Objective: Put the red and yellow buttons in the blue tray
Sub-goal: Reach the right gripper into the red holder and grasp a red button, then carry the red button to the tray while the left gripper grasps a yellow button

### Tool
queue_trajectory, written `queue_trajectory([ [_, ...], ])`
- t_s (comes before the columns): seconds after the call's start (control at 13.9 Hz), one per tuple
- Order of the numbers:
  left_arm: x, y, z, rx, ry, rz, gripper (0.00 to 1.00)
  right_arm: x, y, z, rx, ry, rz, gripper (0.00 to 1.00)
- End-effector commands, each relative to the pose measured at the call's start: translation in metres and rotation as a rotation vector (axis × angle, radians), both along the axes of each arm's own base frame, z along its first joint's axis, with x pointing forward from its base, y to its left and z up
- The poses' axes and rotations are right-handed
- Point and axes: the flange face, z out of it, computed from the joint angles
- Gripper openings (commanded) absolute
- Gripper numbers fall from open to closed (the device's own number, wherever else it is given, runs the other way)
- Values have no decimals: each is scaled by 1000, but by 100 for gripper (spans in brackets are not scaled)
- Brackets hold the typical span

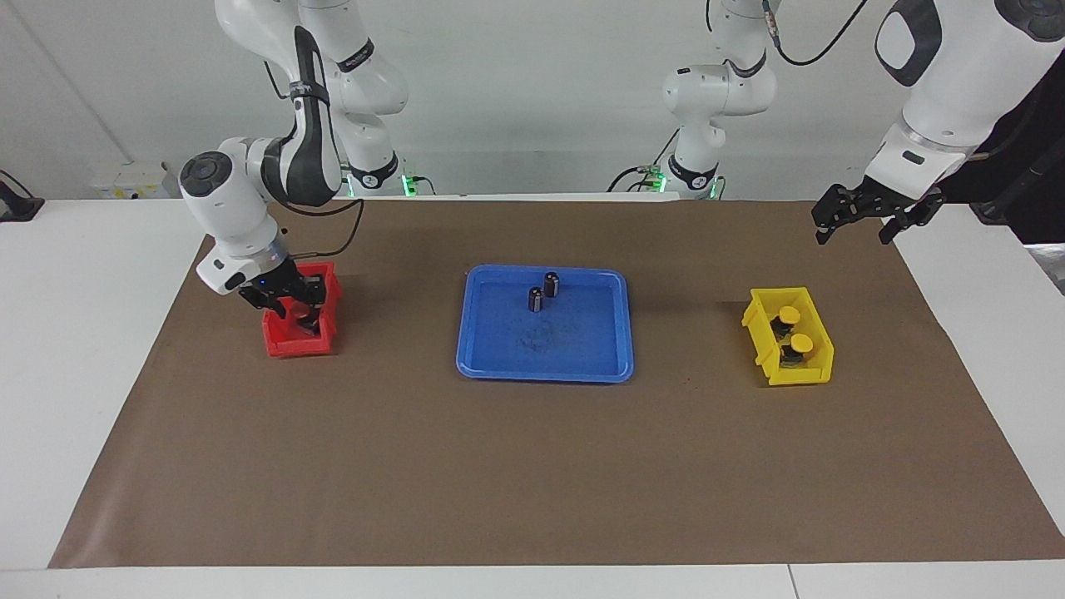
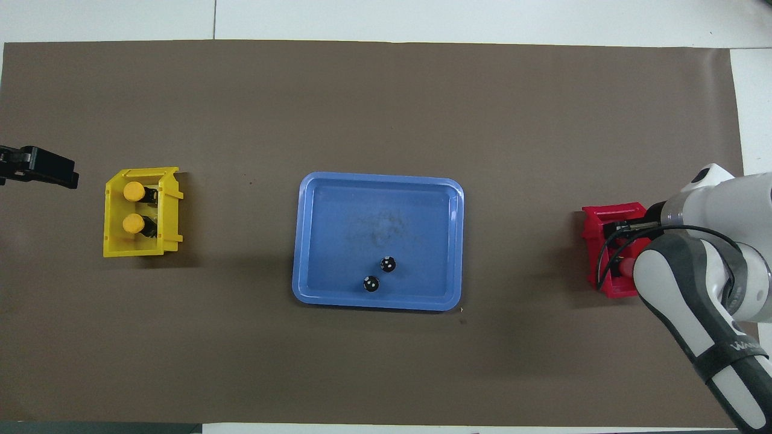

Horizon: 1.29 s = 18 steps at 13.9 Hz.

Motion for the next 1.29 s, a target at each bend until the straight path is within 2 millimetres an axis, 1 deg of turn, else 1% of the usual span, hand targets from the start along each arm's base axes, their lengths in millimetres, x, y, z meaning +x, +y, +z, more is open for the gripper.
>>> queue_trajectory([
  [0.0,-8,7,0,-3,-2,9,97,-11,-3,1,6,-20,18,64],
  [0.07,-8,13,0,-3,-3,19,97,-11,-3,1,6,-20,18,63],
  [0.22,-8,14,0,-3,-3,21,97,-12,-3,0,7,-18,19,55],
  [0.29,-8,14,0,-3,-5,21,97,-12,-4,0,6,-18,19,48],
  [0.36,-7,14,0,-4,-6,19,97,-14,-7,-1,7,-11,18,37],
  [0.43,-9,15,-3,-3,-2,19,97,-14,-7,-1,9,-3,21,24],
  [0.5,-9,15,-2,-4,-11,20,96,-12,-6,3,9,-3,23,20],
  [0.57,-8,15,-2,-4,-22,23,87,-2,-6,14,11,9,26,20],
  [0.65,-8,18,-13,-6,-41,26,84,10,-5,30,17,40,32,20],
  [0.72,-11,28,-29,-8,-87,39,83,25,-4,47,19,66,38,20],
  [0.79,-13,30,-50,-10,-122,41,79,38,-2,64,22,91,44,20],
  [0.86,-11,30,-67,-11,-138,38,75,53,4,86,24,103,57,20],
  [0.93,-6,33,-80,-11,-139,40,73,66,22,106,25,111,62,20],
  [1.01,1,36,-101,-11,-127,41,71,78,47,123,21,116,42,21],
  [1.08,8,37,-120,-11,-127,44,71,88,84,138,14,117,22,24],
  [1.15,13,37,-140,-11,-116,41,71,91,130,144,12,120,33,26],
  [1.22,14,37,-157,-12,-105,40,71,86,186,145,1,101,5,26],
])
